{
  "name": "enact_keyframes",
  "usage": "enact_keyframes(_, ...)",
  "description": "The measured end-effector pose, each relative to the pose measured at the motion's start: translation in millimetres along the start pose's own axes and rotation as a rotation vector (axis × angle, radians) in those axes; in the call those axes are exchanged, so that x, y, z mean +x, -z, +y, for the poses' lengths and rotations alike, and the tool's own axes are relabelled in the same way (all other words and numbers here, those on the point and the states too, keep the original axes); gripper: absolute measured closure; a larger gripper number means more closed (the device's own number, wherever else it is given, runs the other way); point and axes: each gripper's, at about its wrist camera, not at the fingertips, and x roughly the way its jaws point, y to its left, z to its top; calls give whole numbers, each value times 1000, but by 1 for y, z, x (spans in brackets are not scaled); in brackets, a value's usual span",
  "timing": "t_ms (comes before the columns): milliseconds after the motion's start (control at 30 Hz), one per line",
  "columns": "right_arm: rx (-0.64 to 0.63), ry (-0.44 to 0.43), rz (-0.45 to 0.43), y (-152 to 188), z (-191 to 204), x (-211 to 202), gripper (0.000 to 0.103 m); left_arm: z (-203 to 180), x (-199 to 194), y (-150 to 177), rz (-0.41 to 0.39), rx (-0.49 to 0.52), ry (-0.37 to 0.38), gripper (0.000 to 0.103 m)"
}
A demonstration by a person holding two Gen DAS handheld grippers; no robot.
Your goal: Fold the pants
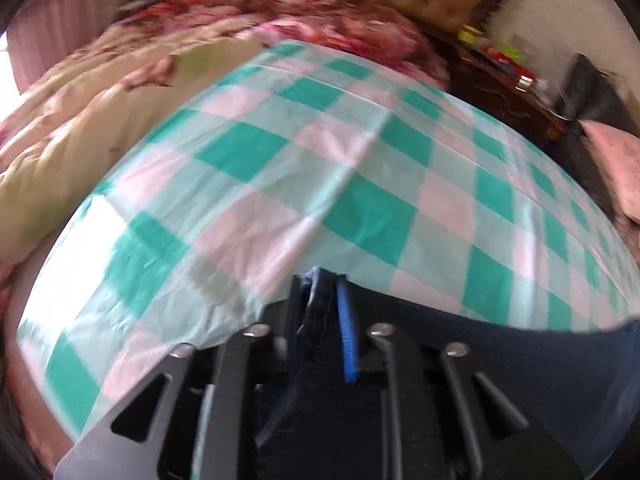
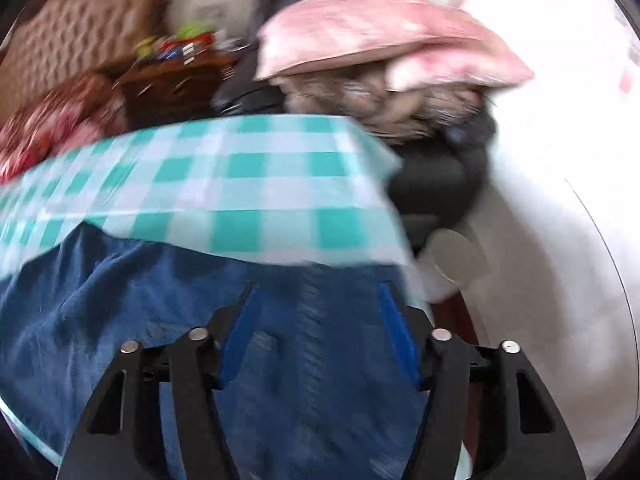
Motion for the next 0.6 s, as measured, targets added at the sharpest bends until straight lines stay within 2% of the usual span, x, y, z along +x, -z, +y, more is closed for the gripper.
enact_keyframes(33, -27, -26, 10, -4, 12, 12, 50, -6, -11, 1, -47, -7, -88, 60)
enact_keyframes(67, -52, -33, 19, -5, 22, 24, 51, -20, -31, 4, -150, 4, -117, 60)
enact_keyframes(100, -80, -18, 28, -4, 30, 34, 53, -39, -47, 10, -206, 38, -44, 60)
enact_keyframes(167, -110, 29, 24, 1, 36, 48, 54, -100, -69, 29, -216, 174, 194, 60)
enact_keyframes(200, -107, 35, 18, 4, 37, 48, 54, -127, -76, 39, -215, 247, 278, 60)
enact_keyframes(233, -96, 53, 13, 6, 35, 51, 57, -171, -85, 56, -205, 373, 399, 60)
enact_keyframes(267, -81, 69, 6, 9, 32, 54, 58, -209, -89, 71, -191, 466, 476, 60)
enact_keyframes(367, -75, 108, -10, 17, 33, 59, 60, -301, -89, 105, -147, 662, 651, 61)
enact_keyframes(400, -87, 130, -16, 18, 38, 62, 60, -320, -85, 111, -132, 709, 651, 71)
enact_keyframes(433, -103, 155, -20, 19, 42, 63, 60, -340, -79, 118, -108, 760, 650, 90)
enact_keyframes(500, -109, 179, -22, 21, 45, 64, 60, -368, -57, 123, -20, 818, 672, 97)
enact_keyframes(533, -105, 181, -22, 21, 45, 65, 60, -377, -44, 127, -8, 876, 630, 100)
enact_keyframes(567, -102, 180, -22, 21, 44, 66, 60, -376, -41, 126, -38, 885, 620, 101)
enact_keyframes(600, -99, 179, -26, 21, 43, 66, 60, -370, -34, 112, -66, 832, 532, 102)
